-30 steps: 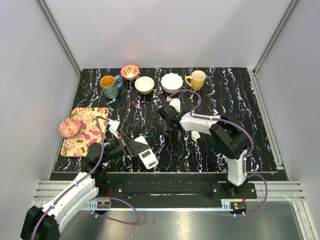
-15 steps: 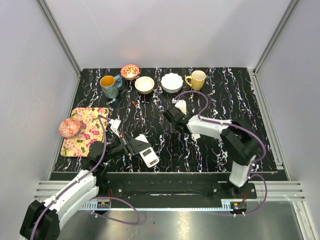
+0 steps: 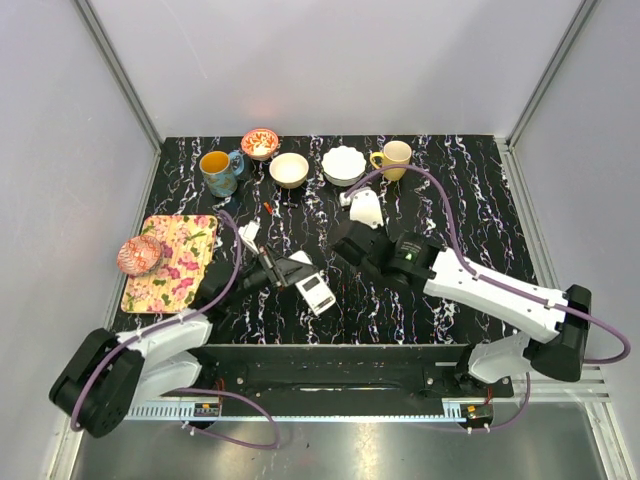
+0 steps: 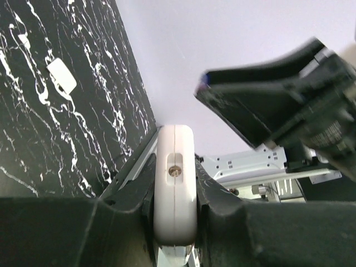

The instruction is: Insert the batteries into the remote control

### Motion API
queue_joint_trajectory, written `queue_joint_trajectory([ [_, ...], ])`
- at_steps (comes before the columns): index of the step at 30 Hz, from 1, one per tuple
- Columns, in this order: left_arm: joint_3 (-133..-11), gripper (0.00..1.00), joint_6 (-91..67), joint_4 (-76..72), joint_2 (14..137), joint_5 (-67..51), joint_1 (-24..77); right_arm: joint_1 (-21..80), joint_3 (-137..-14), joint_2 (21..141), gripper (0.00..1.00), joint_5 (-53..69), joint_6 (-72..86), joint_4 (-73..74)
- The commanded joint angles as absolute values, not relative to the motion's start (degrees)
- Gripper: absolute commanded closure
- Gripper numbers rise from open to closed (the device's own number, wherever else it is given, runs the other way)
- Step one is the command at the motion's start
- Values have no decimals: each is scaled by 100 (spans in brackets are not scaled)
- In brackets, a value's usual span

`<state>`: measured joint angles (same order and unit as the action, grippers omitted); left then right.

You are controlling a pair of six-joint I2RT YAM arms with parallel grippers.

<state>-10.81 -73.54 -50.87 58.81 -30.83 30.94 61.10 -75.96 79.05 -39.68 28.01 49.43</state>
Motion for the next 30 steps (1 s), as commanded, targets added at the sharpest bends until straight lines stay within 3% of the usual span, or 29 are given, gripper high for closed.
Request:
queue_joint_trajectory([
  [1, -1643, 100, -7532, -5748, 6370, -2400, 3269, 6775, -8287, 8147, 100, -4876, 2733, 6353],
  [14, -2144, 100, -7857, -5748, 7329, -1916, 3507, 7233, -8648, 8604, 100, -4860, 2479, 6241],
  [24, -2101, 100, -8824, -8513, 8806, -2100, 3542, 7225, -8815, 8886, 100, -4615, 2312, 6187],
  [30, -2206, 100, -8974, -9158, 9237, -2215, 3595, 7233, -8877, 8921, 100, -4465, 2329, 6214],
])
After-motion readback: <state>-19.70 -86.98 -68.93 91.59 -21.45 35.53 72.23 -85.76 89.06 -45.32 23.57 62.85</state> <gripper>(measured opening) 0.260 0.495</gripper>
